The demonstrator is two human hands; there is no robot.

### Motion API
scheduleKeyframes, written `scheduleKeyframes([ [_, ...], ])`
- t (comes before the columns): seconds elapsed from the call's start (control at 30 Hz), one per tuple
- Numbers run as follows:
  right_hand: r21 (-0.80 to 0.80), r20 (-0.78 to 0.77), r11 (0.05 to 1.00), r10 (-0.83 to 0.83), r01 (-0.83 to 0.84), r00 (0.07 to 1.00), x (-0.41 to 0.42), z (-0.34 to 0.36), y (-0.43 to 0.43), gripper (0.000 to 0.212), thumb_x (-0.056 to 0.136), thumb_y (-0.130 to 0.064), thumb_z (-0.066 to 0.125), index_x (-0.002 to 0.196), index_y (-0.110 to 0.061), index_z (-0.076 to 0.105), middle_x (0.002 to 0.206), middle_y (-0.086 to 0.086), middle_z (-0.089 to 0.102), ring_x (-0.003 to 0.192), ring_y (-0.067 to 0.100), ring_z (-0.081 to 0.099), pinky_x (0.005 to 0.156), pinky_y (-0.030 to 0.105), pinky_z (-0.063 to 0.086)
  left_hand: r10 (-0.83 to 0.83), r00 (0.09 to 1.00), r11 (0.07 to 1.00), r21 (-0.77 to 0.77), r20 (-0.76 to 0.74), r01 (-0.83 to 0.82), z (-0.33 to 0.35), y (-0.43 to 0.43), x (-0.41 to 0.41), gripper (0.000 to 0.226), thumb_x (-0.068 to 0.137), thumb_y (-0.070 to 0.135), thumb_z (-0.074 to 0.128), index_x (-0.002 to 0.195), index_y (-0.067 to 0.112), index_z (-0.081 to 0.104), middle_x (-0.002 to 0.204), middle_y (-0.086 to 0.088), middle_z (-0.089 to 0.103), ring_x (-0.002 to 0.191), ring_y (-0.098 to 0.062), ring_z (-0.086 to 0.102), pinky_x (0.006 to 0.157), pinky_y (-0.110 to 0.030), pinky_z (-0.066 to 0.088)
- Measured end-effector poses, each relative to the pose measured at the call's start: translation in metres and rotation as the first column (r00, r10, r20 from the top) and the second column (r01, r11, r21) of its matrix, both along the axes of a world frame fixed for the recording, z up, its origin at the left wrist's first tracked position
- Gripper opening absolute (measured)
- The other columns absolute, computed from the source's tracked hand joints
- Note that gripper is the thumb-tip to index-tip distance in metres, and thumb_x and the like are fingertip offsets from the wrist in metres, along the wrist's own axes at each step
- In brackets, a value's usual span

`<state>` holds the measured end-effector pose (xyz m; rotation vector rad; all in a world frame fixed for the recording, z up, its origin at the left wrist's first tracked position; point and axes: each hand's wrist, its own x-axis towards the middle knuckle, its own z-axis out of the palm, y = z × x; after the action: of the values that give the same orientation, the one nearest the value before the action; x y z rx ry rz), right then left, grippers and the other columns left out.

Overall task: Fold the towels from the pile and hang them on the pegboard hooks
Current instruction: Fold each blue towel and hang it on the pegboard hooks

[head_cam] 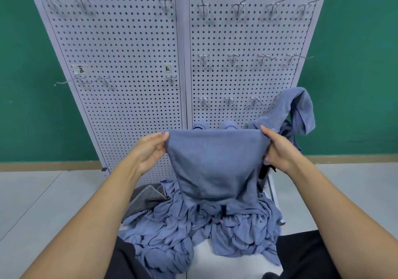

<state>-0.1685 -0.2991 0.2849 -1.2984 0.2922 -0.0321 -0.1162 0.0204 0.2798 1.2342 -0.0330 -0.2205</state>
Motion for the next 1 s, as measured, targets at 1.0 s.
scheduleKeyframes([
  [1.0,-0.284,0.066,0.953,-0.092,0.107,0.994,0.002,-0.01,-0.014,0.01,0.087,-0.008,0.066,0.091,-0.018,0.068,0.078,-0.003,0.058,0.066,0.009,0.048,0.067,0.02,0.046,0.256,0.963,0.894,0.359,0.078,-0.267,-0.009,0.016,0.01,0.003,0.087,0.016,0.068,0.085,0.014,0.067,0.09,-0.004,0.065,0.074,-0.015,0.057,0.072,-0.028,0.052],
])
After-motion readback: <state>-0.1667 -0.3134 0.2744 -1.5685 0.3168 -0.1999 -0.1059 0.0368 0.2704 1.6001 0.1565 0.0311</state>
